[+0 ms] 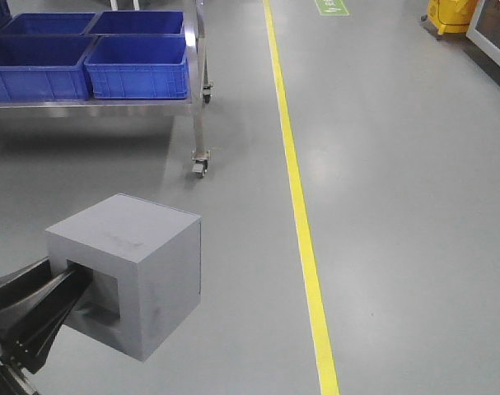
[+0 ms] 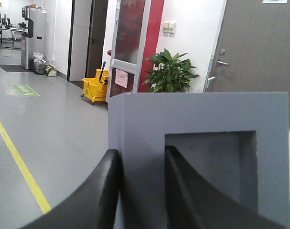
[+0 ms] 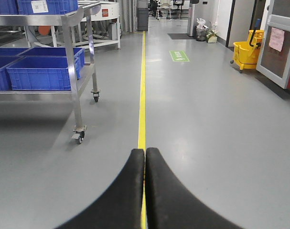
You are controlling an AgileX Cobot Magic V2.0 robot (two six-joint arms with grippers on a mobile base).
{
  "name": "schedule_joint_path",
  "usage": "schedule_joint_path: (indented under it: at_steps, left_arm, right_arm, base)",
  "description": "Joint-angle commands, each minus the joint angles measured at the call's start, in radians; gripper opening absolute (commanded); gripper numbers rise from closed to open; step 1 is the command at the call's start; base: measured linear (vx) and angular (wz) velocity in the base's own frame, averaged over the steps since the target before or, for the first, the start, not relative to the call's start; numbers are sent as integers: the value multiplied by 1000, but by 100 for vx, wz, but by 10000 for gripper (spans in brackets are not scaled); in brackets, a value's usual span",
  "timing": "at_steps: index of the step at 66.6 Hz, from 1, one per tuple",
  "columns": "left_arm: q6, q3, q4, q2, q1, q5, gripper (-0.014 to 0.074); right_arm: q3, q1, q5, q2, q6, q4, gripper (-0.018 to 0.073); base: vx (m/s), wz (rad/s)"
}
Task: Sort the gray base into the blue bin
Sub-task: 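Drive away from the table holding the block in the left gripper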
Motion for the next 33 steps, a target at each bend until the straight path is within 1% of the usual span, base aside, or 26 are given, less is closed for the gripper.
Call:
schedule_joint_path:
  at_steps: [1, 33]
  left_arm:
    - [-6, -27, -4, -4, -6, -112, -6]
    - [-6, -27, -4, -4, -6, -112, -6]
  right_arm:
    - [17, 1, -79, 10, -7, -7, -9]
    - [17, 1, -79, 10, -7, -7, -9]
  base:
    - [38, 1]
    - [38, 2]
